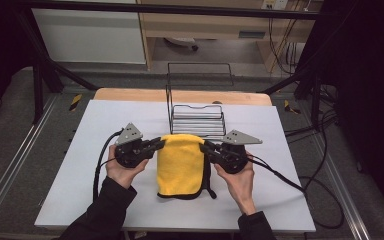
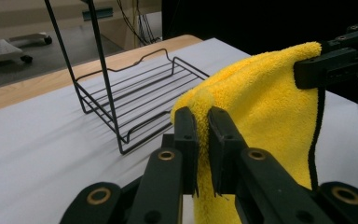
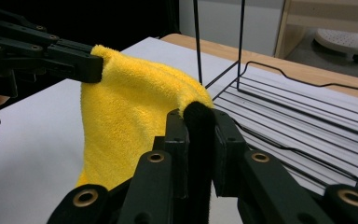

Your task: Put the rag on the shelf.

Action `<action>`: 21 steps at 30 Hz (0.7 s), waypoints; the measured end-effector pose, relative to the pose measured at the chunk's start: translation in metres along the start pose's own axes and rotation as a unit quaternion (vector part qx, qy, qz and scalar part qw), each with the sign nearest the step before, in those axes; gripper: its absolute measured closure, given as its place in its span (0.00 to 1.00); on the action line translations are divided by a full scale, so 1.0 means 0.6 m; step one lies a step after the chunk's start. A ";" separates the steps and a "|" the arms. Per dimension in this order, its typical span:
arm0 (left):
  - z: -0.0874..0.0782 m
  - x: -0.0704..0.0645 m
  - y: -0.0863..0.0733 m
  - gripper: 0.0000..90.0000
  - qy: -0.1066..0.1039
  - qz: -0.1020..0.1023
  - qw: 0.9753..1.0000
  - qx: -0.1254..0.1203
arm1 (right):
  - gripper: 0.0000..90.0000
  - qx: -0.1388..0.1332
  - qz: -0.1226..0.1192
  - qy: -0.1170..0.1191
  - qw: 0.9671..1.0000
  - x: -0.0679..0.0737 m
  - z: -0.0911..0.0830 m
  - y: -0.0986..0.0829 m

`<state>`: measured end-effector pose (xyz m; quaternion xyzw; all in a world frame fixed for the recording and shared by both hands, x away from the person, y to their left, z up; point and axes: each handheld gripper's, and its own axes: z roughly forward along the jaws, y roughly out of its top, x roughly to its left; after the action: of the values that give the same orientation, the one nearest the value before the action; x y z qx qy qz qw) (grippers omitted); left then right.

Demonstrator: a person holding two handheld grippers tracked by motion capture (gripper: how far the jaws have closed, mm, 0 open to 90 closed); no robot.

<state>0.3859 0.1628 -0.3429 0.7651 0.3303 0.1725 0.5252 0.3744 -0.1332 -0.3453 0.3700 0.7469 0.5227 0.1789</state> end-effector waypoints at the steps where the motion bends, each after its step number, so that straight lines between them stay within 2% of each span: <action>1: -0.001 -0.001 0.001 0.92 0.000 0.001 1.000 -0.003 | 0.88 -0.001 -0.001 -0.001 1.000 0.001 -0.002 0.002; 12: -0.007 -0.012 0.024 0.92 0.005 0.013 1.000 -0.027 | 0.88 -0.024 -0.015 -0.008 1.000 0.003 -0.022 0.023; 21: -0.012 -0.020 0.047 0.92 0.010 0.022 0.998 -0.055 | 0.88 -0.048 -0.029 -0.017 0.998 0.005 -0.042 0.045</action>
<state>0.3822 0.1529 -0.3135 0.7407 0.3084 0.2092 0.5590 0.3657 -0.1423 -0.3105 0.3483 0.7283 0.5458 0.2243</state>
